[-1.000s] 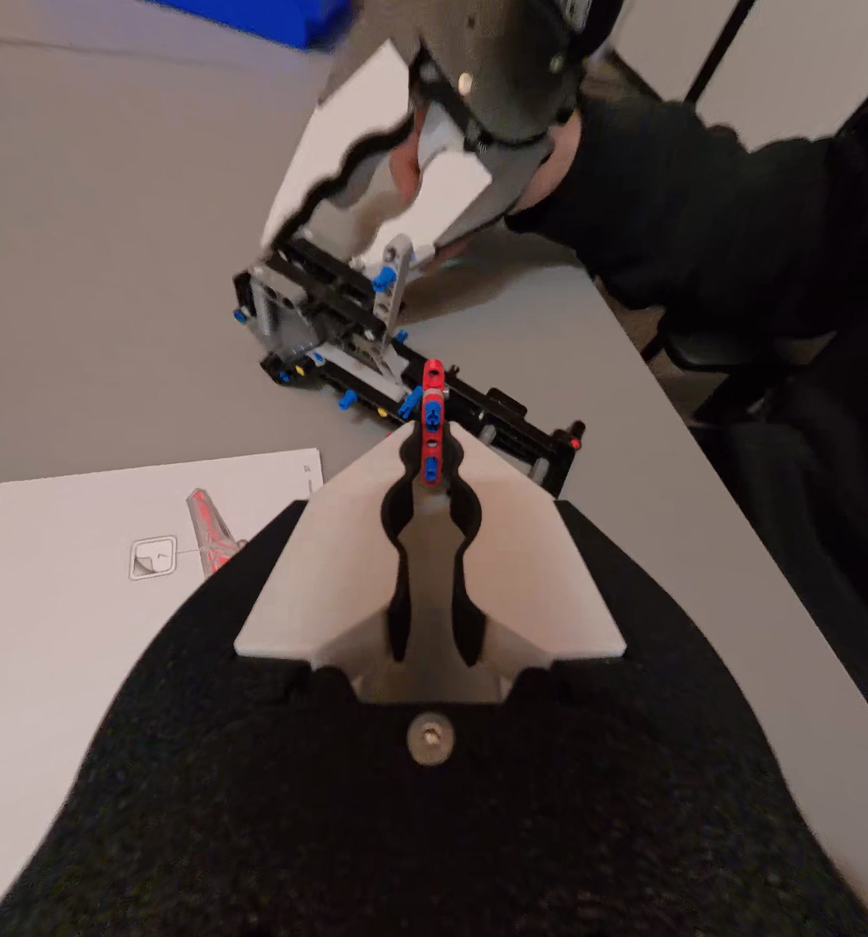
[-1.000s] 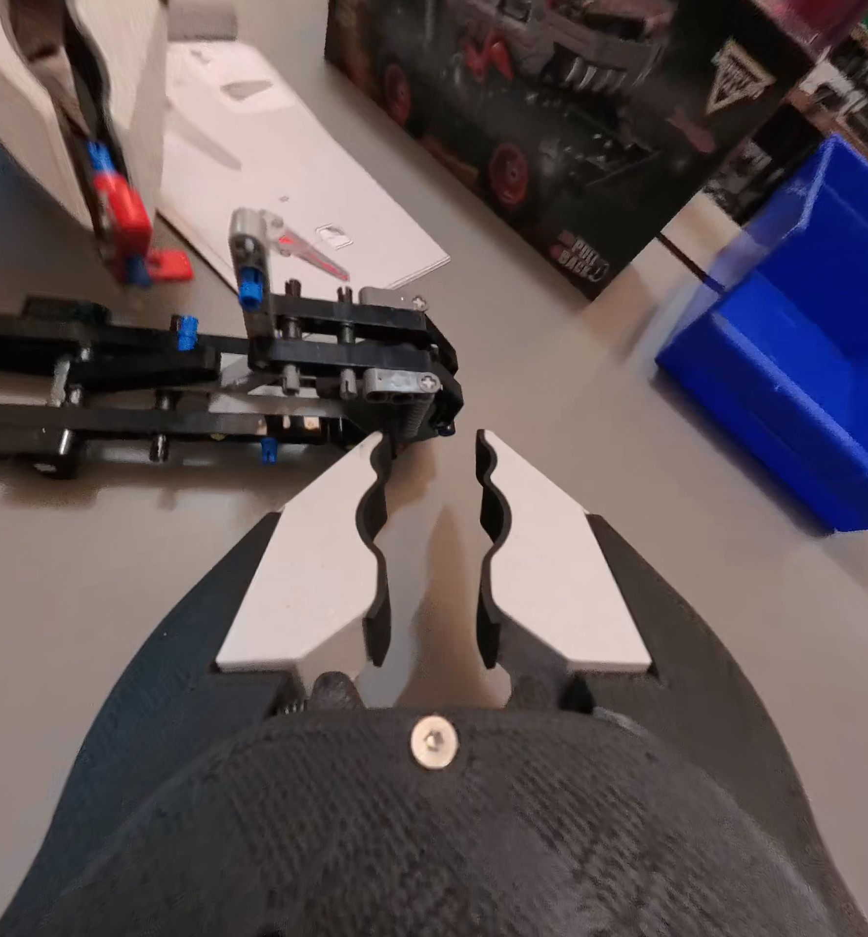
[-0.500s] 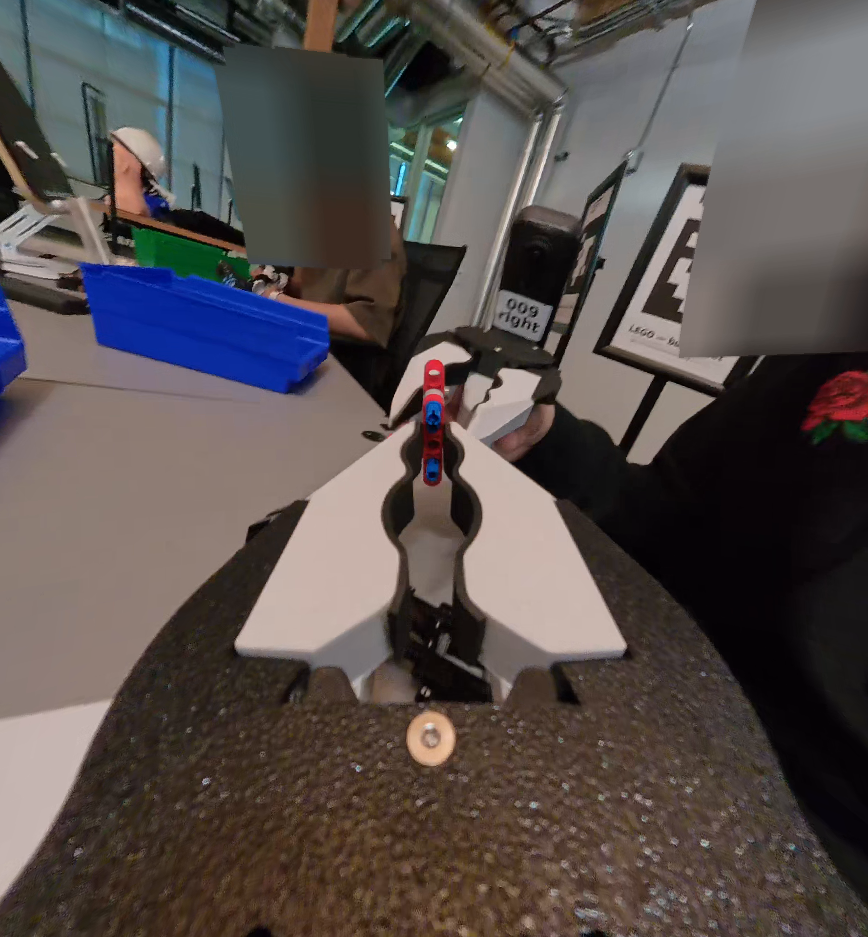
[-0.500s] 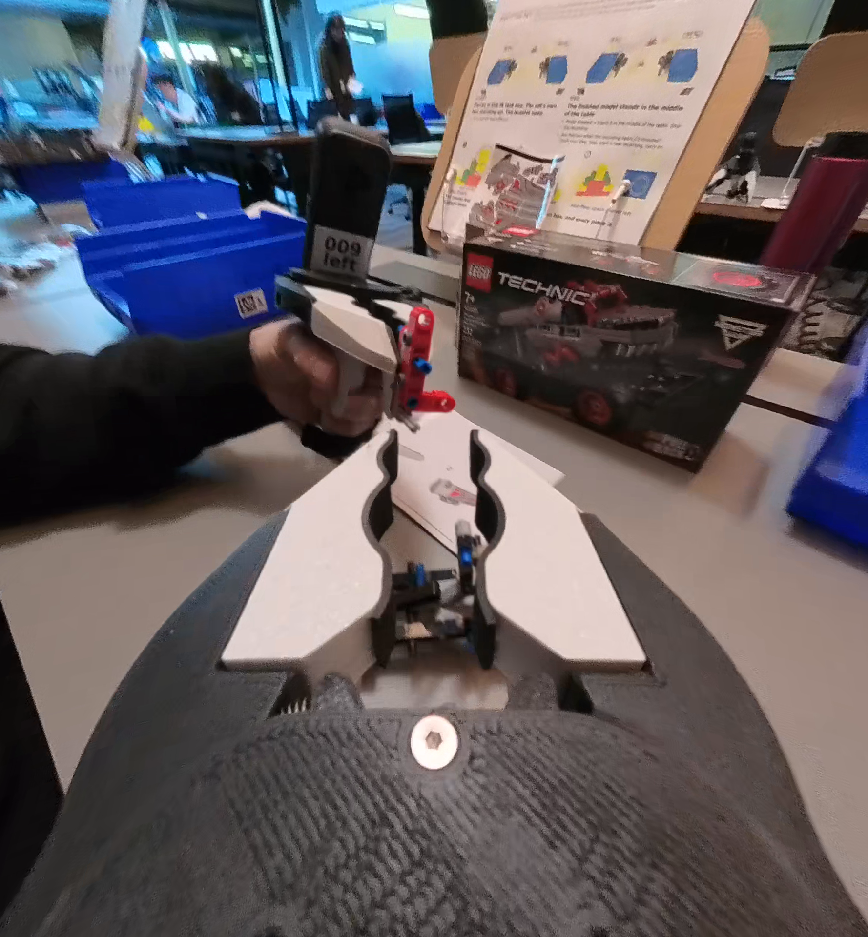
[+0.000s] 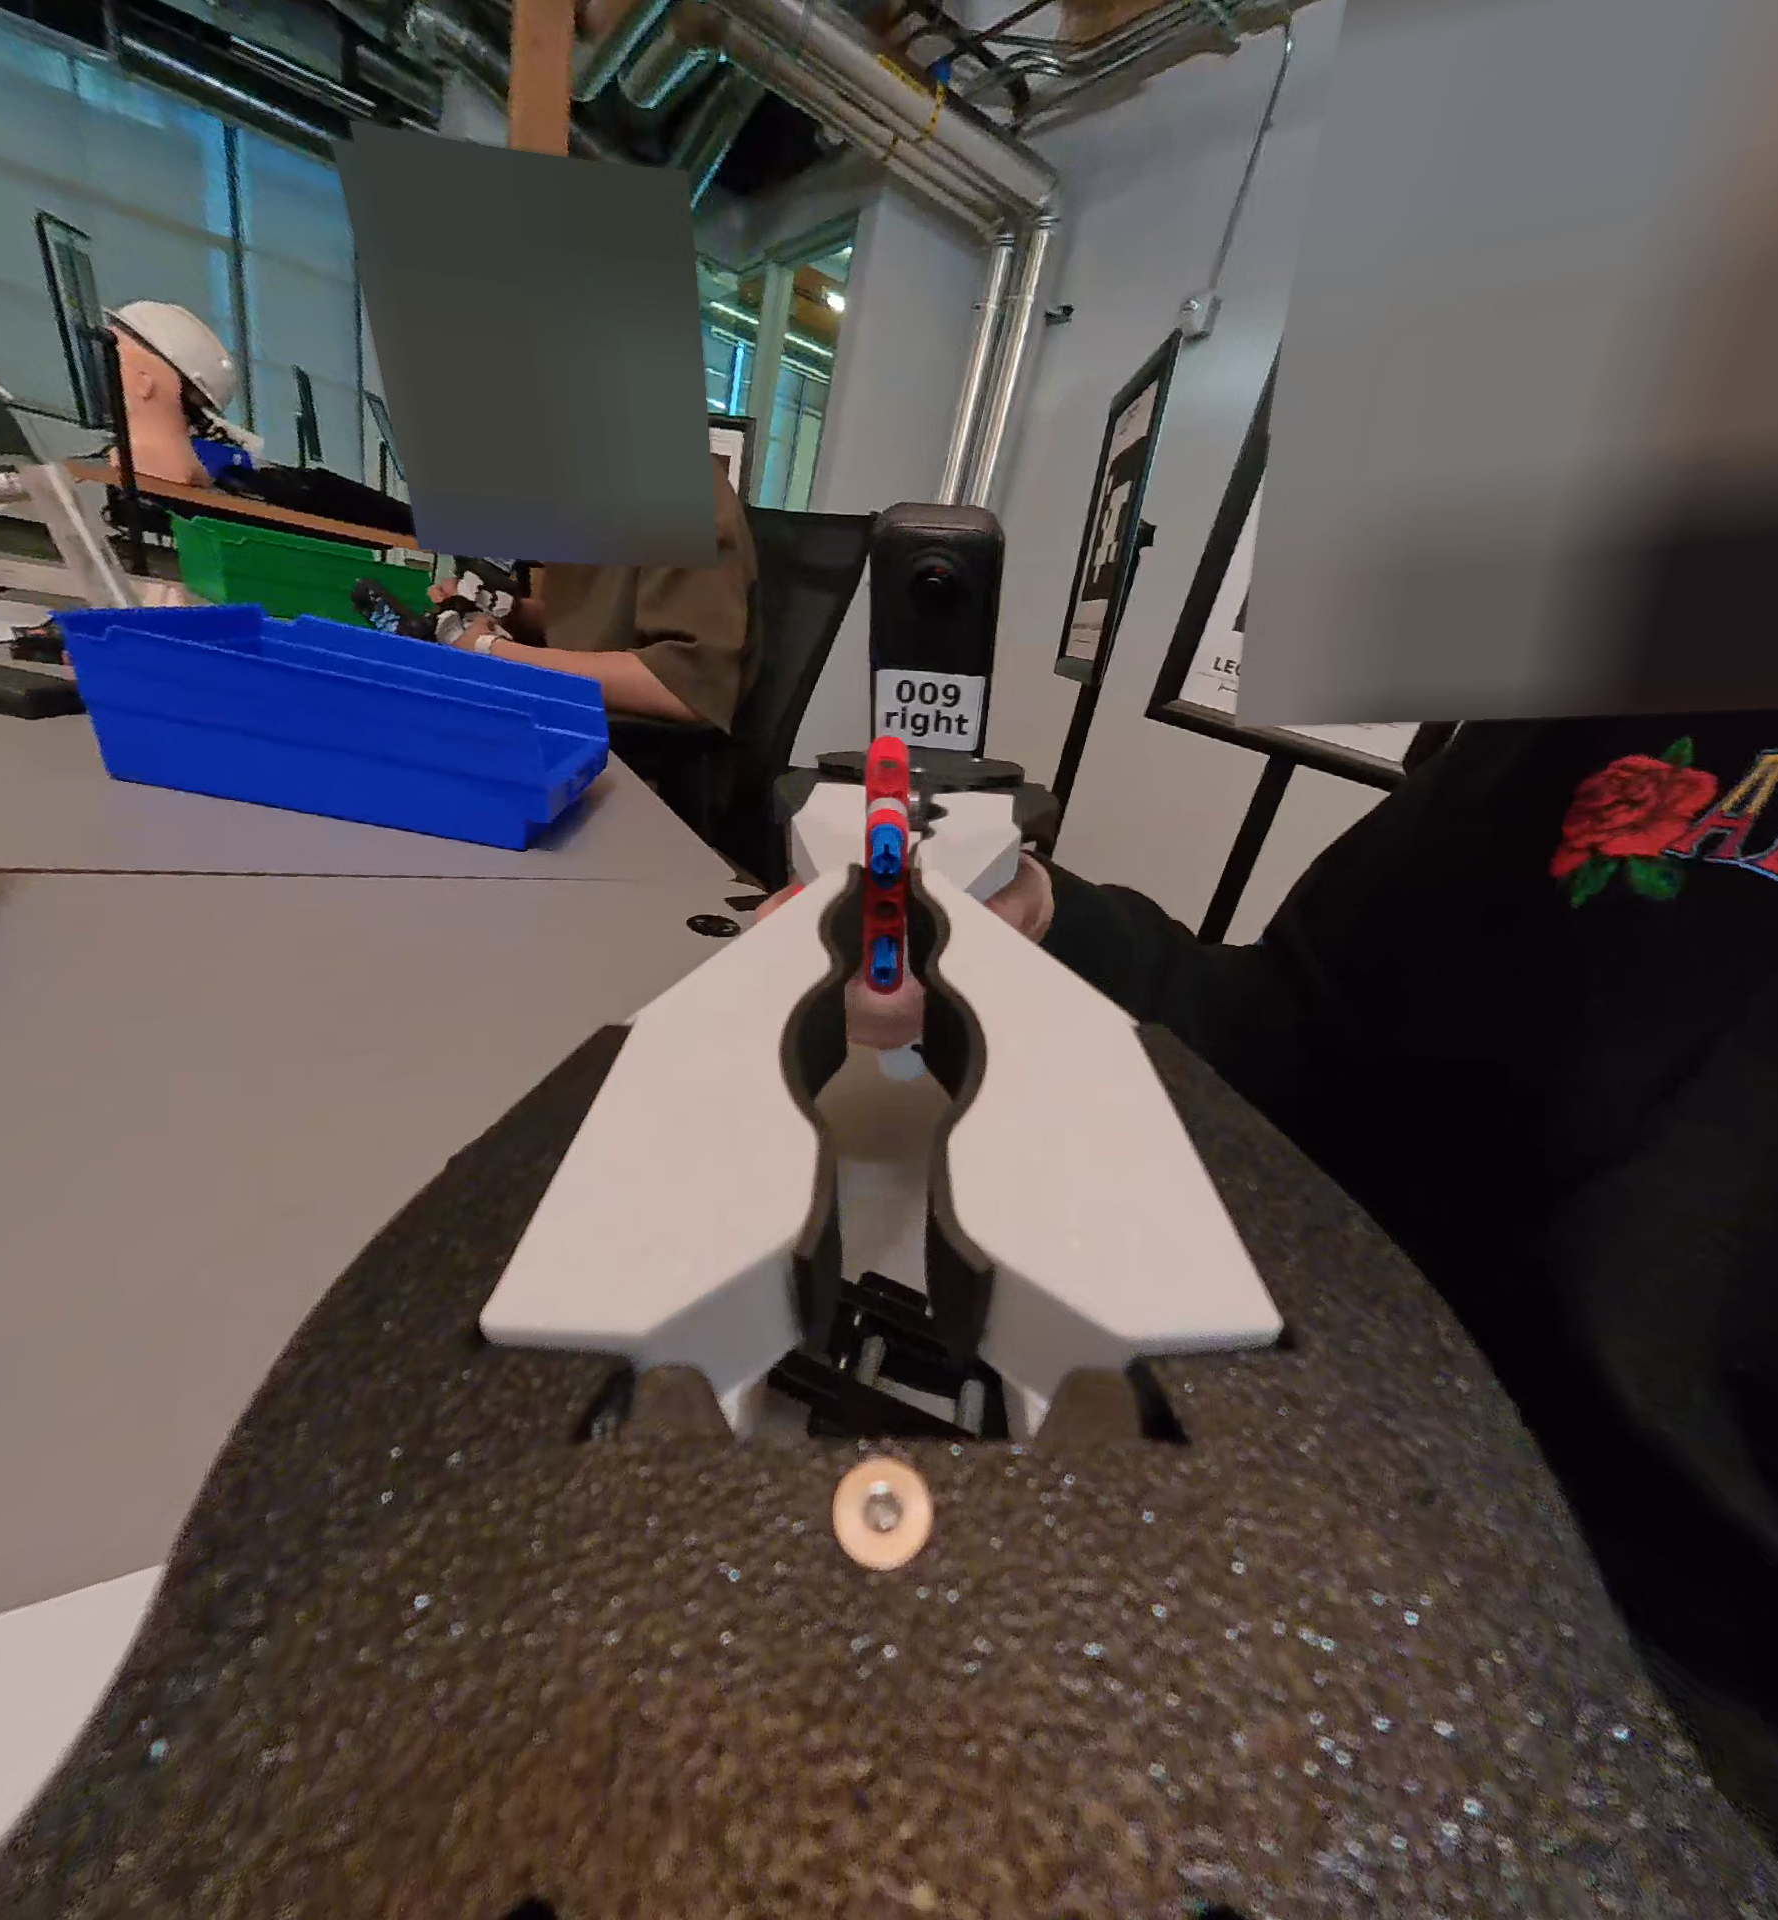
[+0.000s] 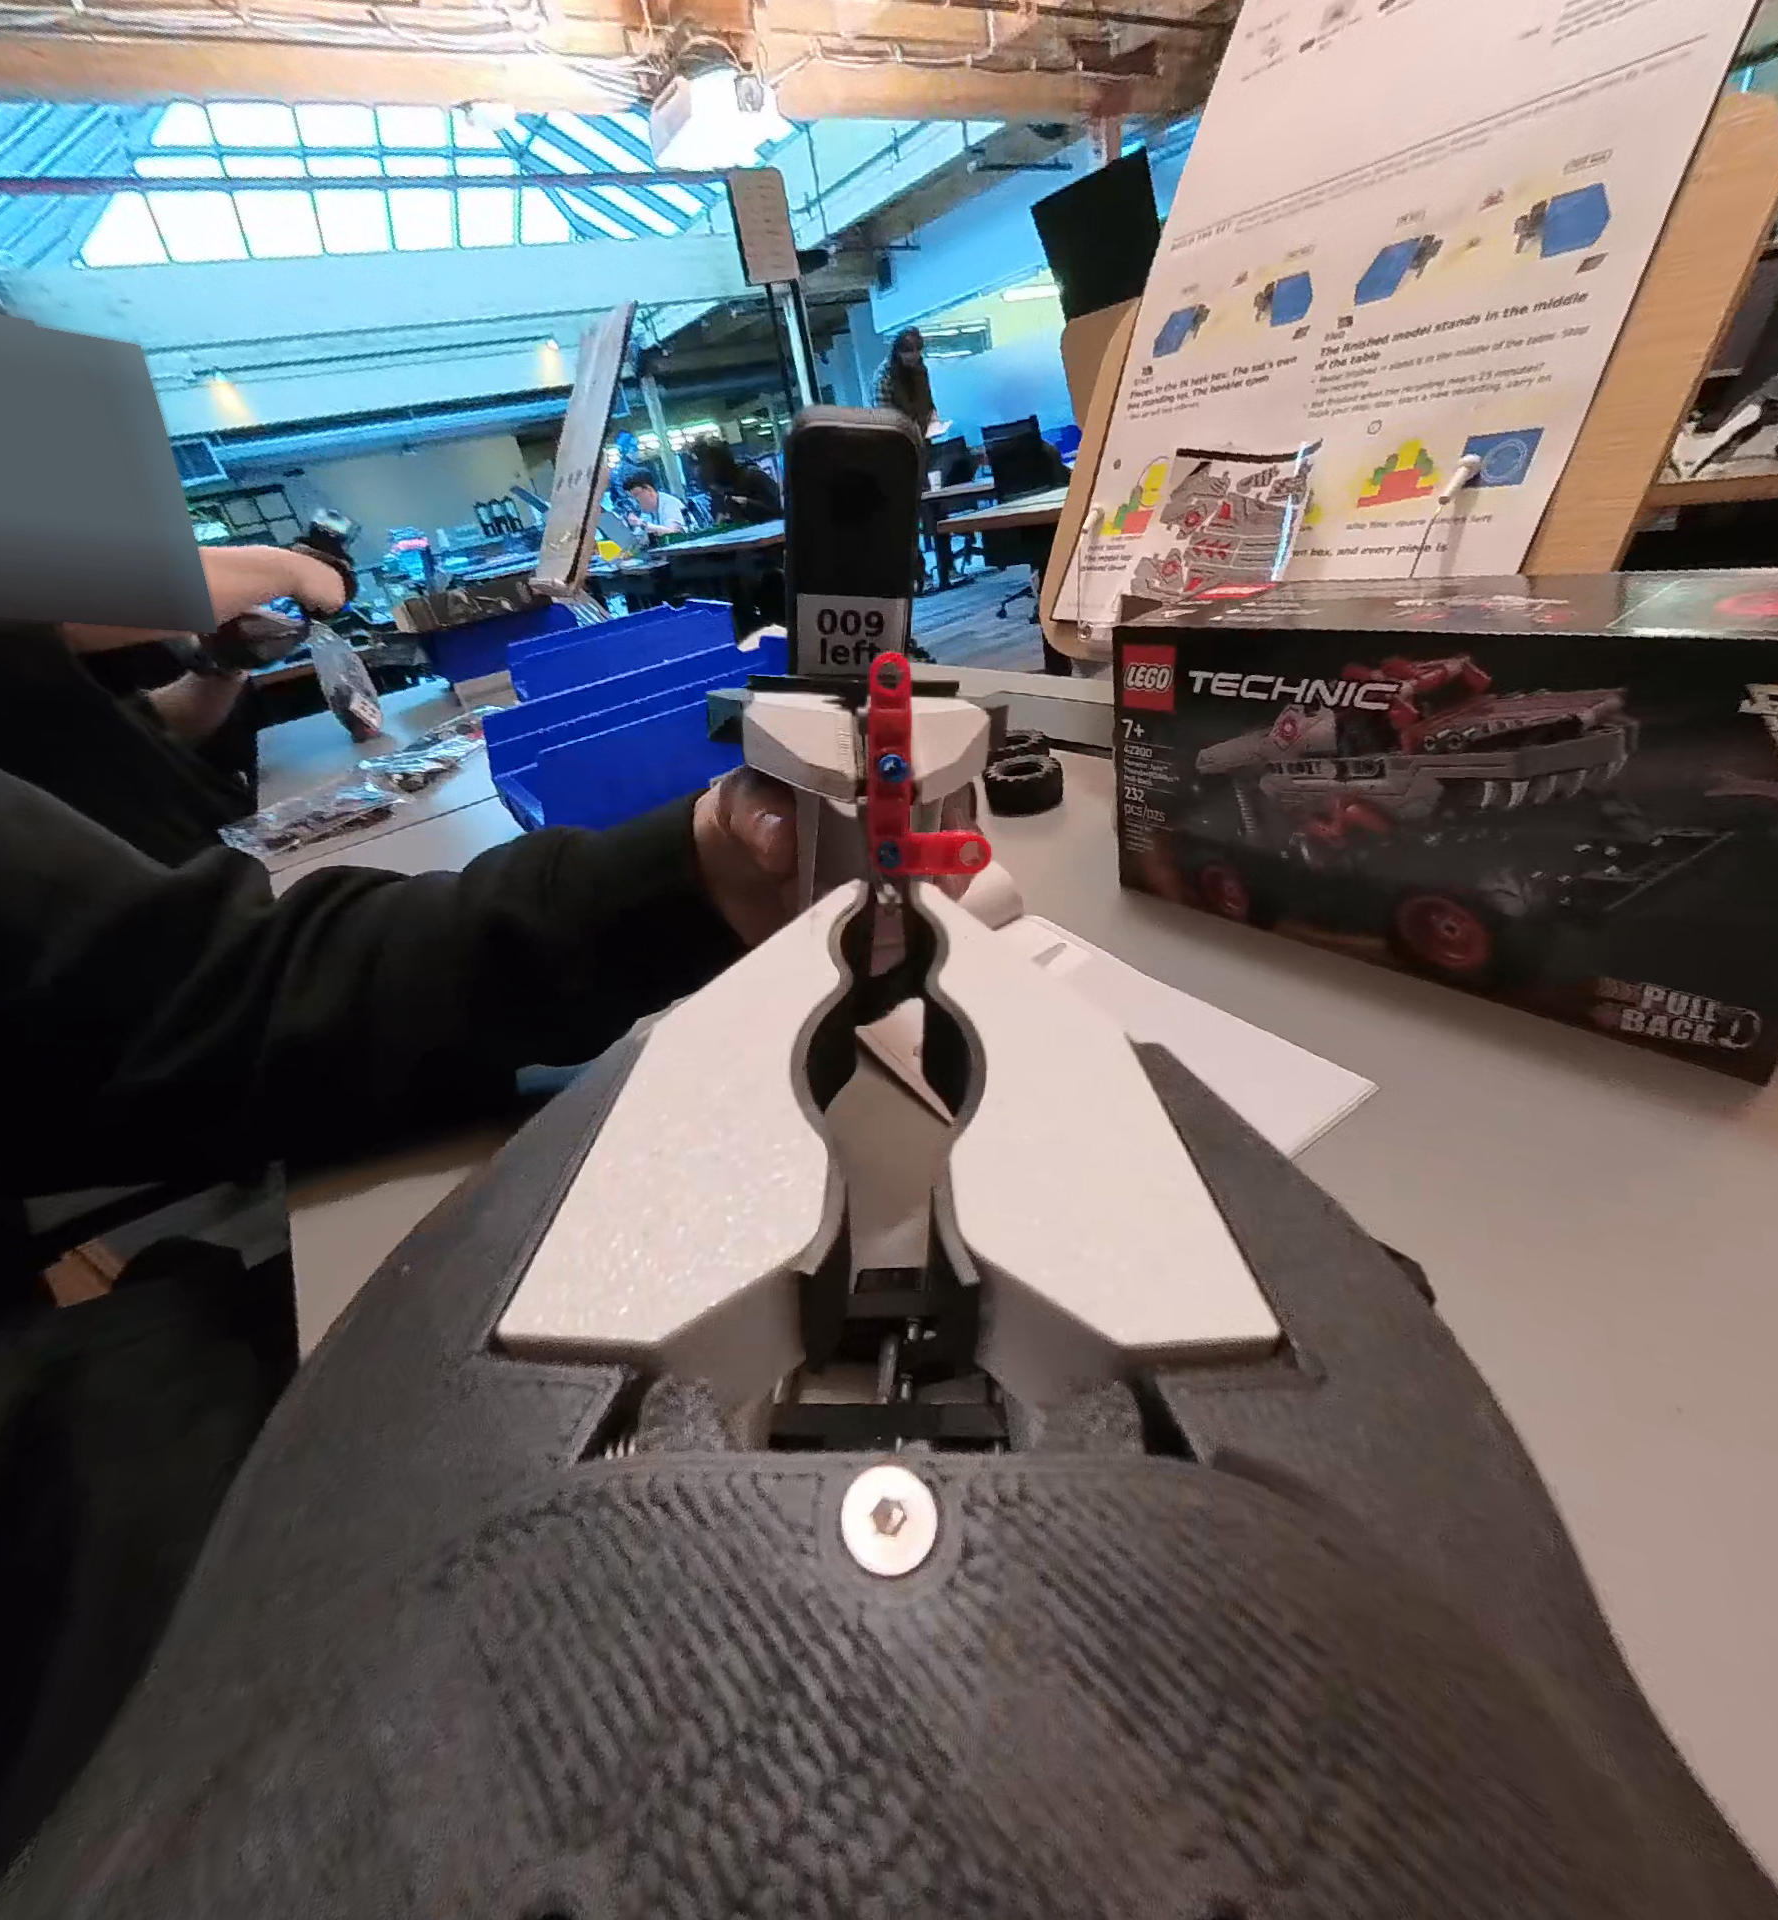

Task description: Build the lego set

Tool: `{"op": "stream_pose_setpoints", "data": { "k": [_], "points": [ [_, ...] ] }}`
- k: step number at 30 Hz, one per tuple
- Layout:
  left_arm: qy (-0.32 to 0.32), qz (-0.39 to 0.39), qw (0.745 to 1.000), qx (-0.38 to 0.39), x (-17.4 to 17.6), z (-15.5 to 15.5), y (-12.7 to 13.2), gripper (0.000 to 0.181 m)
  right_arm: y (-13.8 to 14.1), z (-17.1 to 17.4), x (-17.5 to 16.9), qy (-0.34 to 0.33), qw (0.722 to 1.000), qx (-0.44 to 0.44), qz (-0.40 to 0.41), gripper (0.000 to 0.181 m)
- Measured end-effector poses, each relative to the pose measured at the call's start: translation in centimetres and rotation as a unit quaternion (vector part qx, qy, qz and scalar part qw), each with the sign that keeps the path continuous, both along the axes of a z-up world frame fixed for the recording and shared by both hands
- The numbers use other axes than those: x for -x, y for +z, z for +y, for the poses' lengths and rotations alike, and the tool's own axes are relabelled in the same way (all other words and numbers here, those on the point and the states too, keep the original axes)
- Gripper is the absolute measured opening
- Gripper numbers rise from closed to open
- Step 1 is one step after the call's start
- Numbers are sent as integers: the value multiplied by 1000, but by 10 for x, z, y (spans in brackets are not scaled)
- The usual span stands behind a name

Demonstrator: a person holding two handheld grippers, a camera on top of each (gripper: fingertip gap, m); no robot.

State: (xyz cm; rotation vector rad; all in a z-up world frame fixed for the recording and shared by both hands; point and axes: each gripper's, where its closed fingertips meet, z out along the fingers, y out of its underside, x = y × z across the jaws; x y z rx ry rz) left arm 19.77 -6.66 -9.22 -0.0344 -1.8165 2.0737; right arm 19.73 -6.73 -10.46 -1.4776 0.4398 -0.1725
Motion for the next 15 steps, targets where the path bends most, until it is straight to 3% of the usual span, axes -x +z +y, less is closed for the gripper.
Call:
{"op": "stream_pose_setpoints", "data": {
  "k": [5,8,10,15],
  "points": [
    [9,-15,1000,-13,0,-1,-1,4,-4,0,-1,-1,1000,6,1,3],
    [21,-31,999,-12,2,1,5,8,5,-3,-2,9,998,-57,14,2],
    [32,-49,998,-27,2,2,7,20,12,-7,-1,24,994,-106,22,2],
    [63,-109,989,-80,6,-2,2,24,25,-12,5,48,984,-172,4,2]
  ]
}}
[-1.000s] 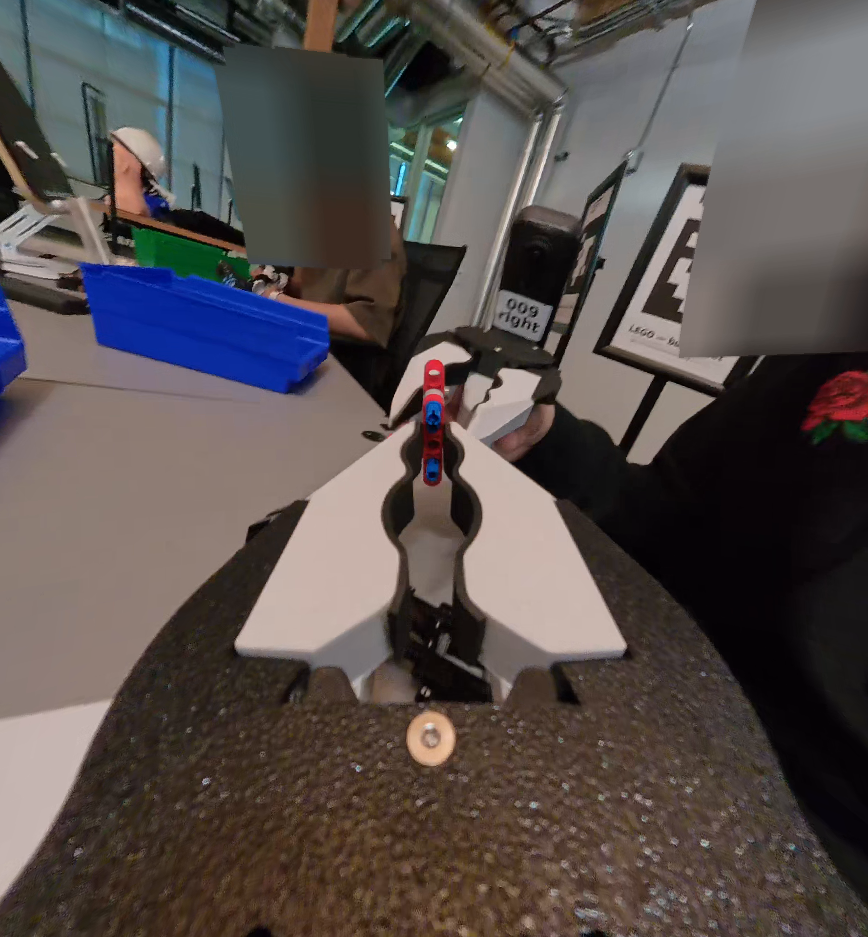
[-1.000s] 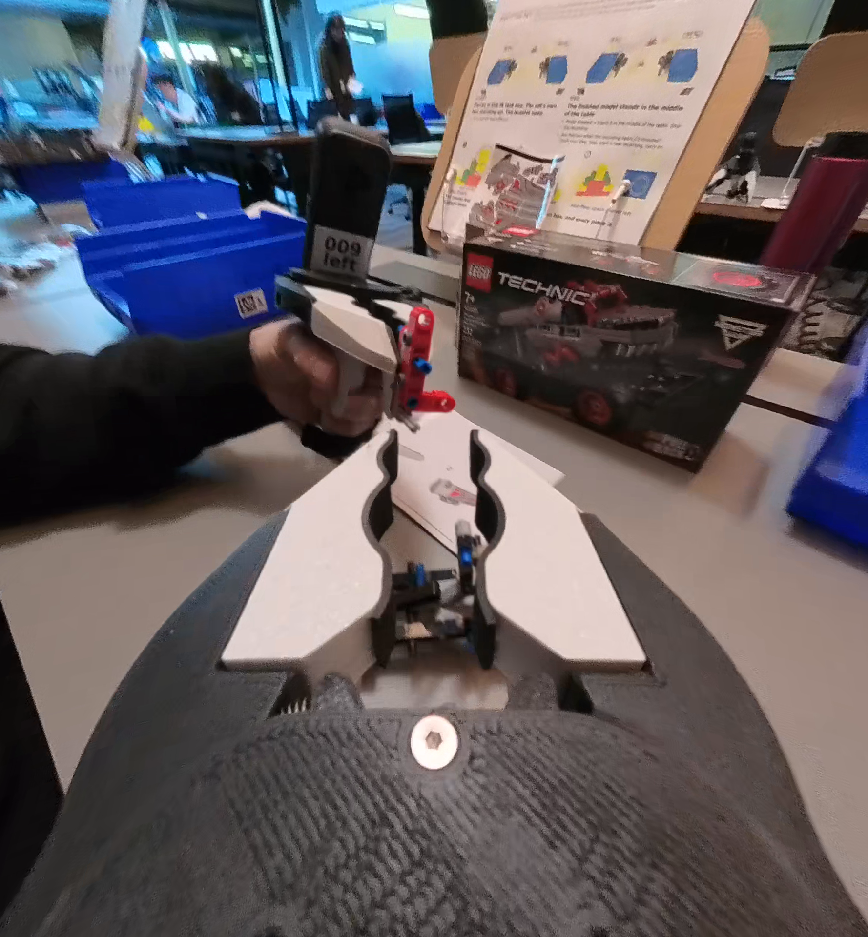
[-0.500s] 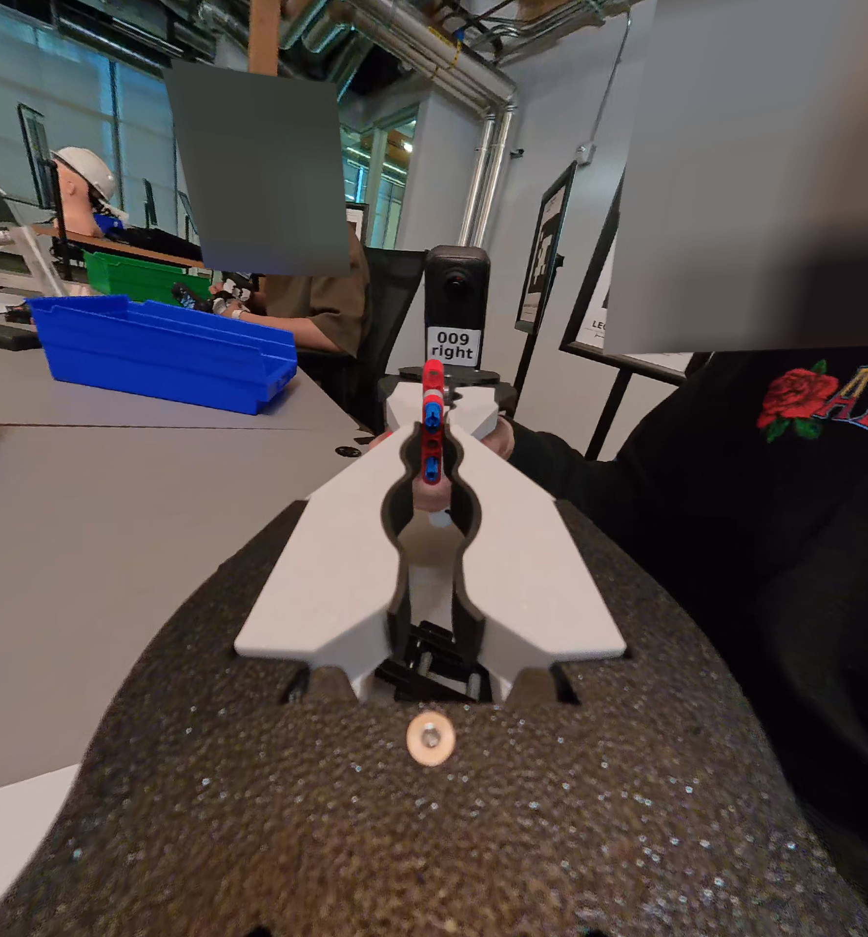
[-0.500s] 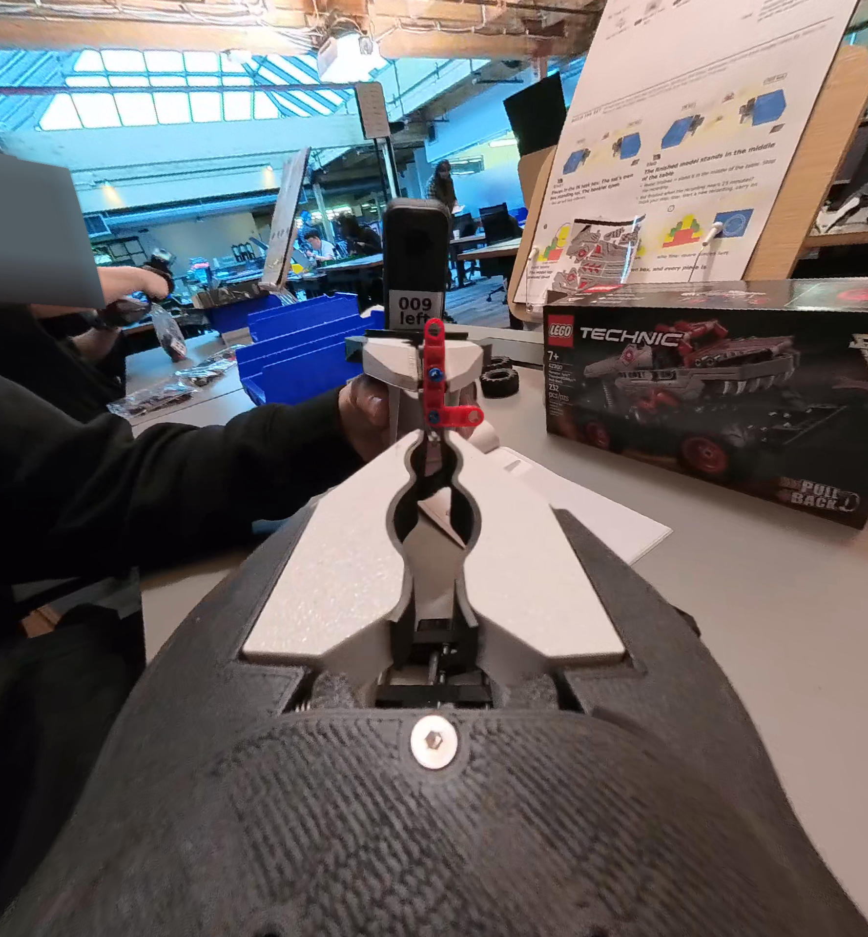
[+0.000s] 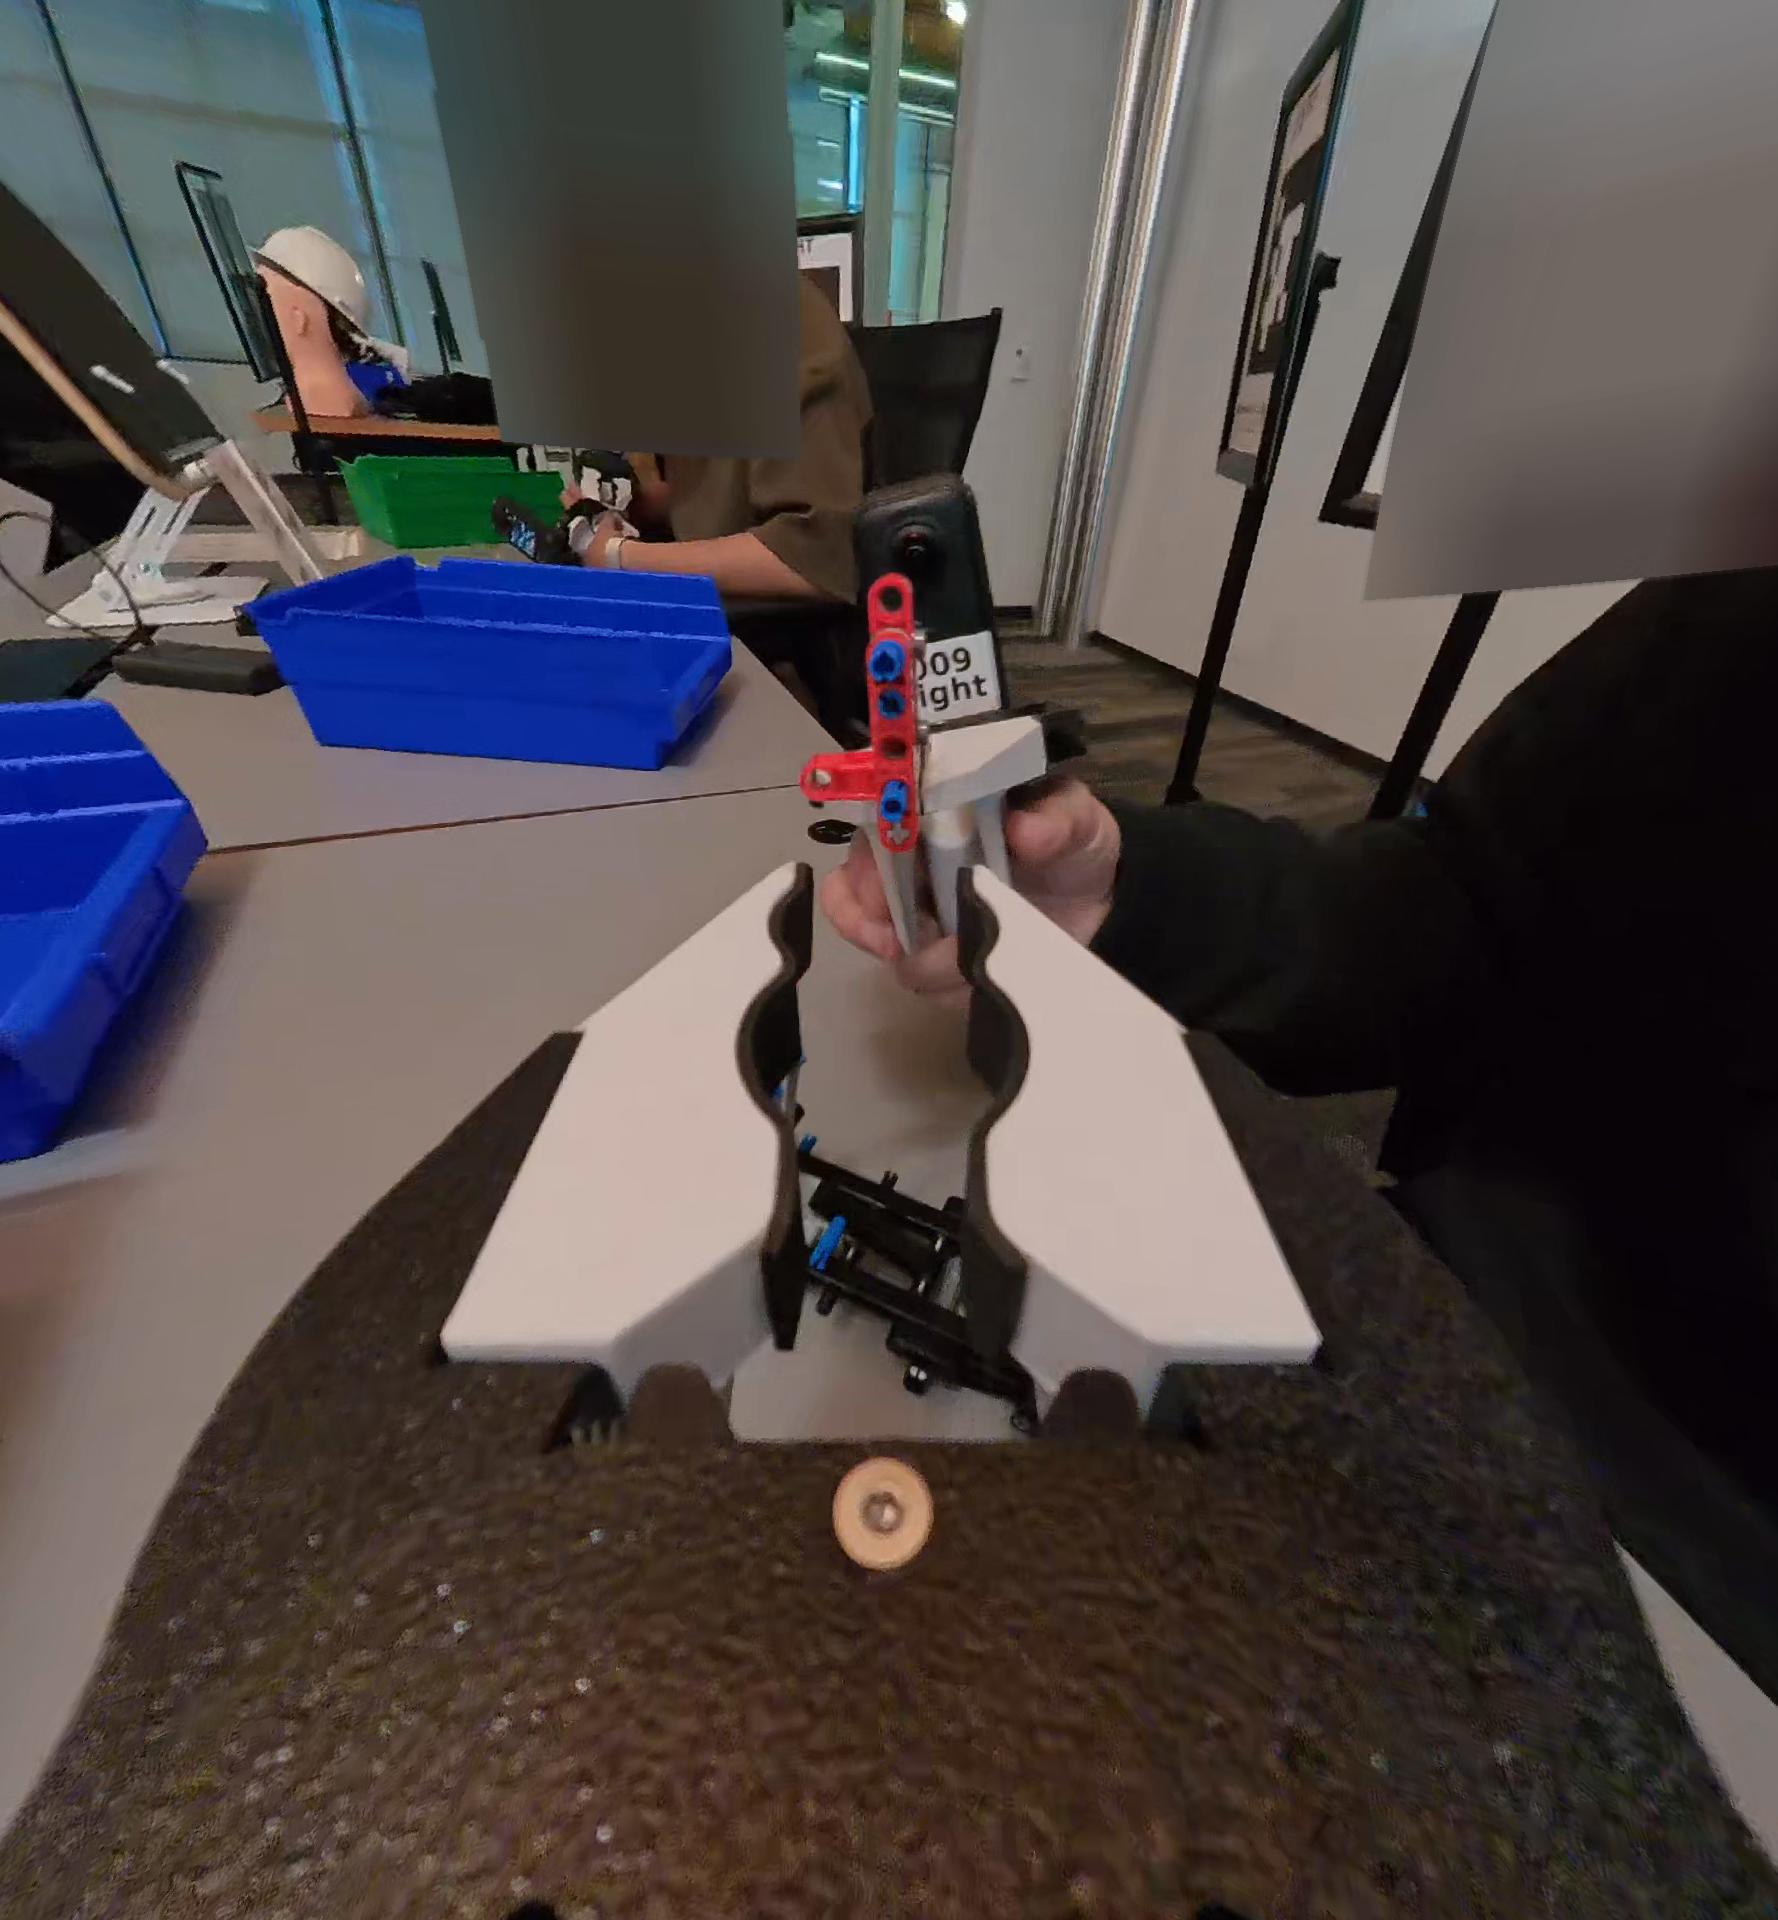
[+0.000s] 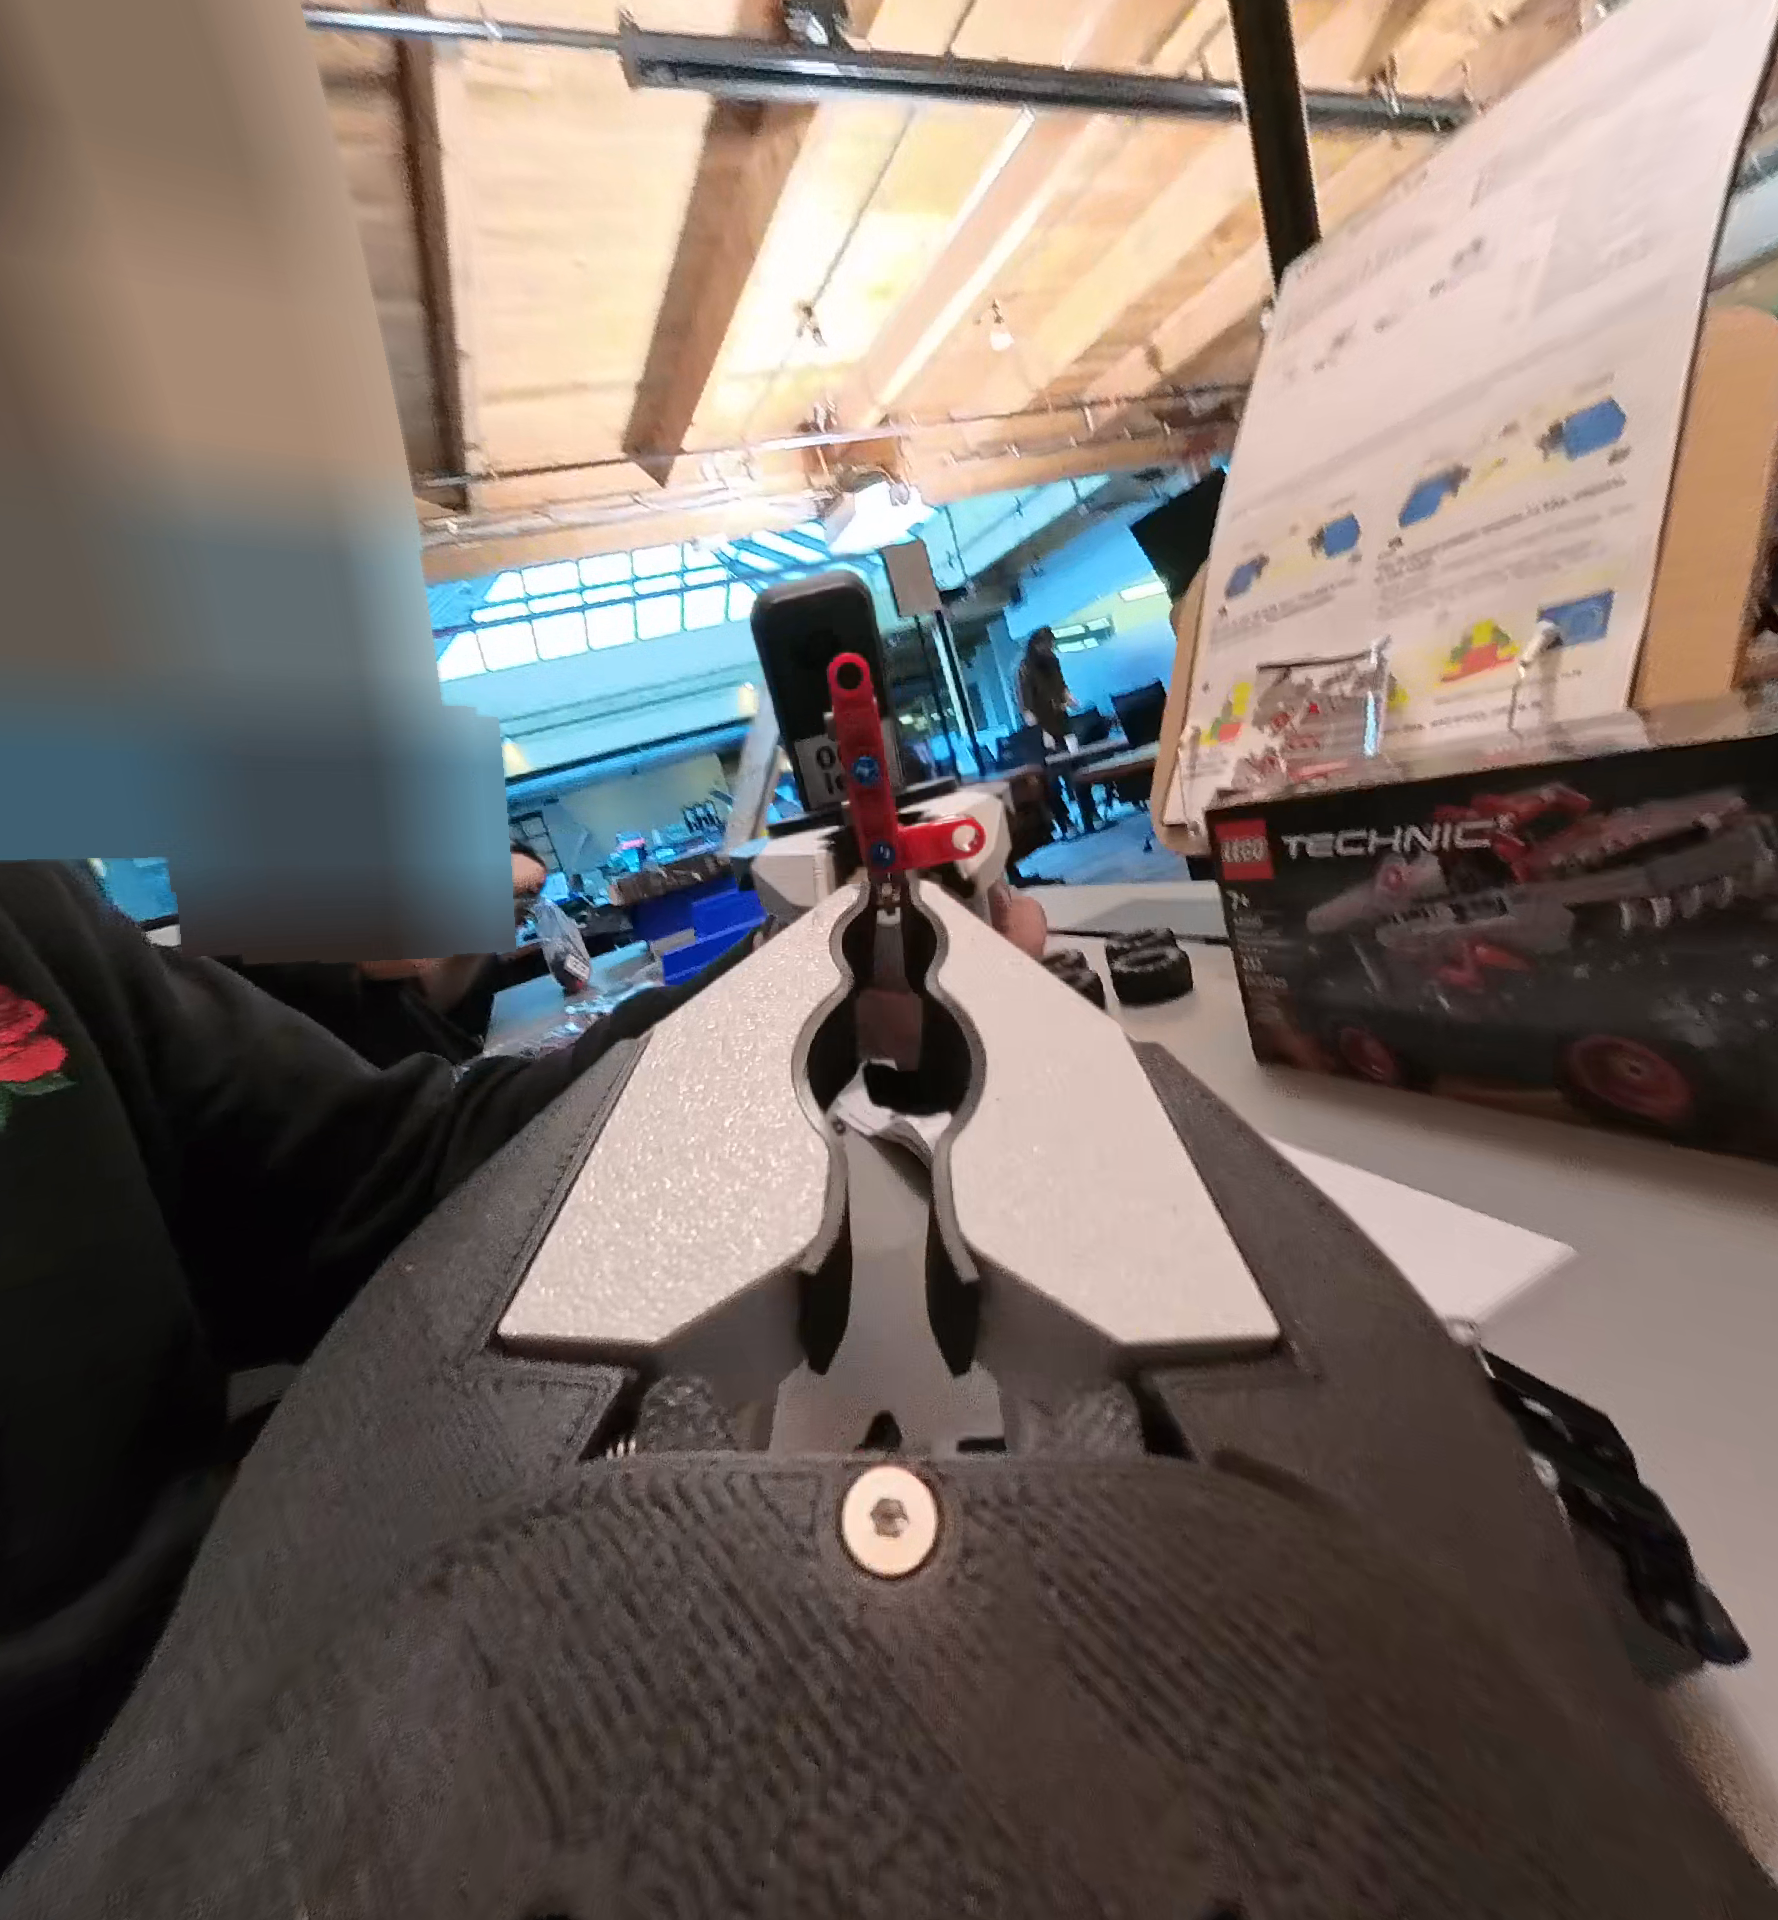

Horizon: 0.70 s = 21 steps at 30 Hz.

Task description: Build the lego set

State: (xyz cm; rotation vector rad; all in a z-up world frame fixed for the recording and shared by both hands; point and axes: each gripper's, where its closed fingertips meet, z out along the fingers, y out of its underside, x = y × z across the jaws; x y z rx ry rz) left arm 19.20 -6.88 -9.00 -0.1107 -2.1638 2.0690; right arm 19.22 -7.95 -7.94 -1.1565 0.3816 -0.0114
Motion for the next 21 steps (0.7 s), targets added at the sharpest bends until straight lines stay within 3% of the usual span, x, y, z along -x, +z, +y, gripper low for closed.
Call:
{"op": "stream_pose_setpoints", "data": {
  "k": [9,12,16,21],
  "points": [
    [-10,-108,994,-5,27,-5,17,21,12,5,29,47,994,-29,-96,1],
    [-26,-158,987,2,40,-5,23,15,20,1,39,25,985,-39,-166,2],
    [-42,-225,973,-11,56,-5,23,20,22,3,53,-13,963,14,-268,2],
    [-44,-267,963,-8,65,-5,27,19,25,6,61,-33,946,61,-318,3]
  ]
}}
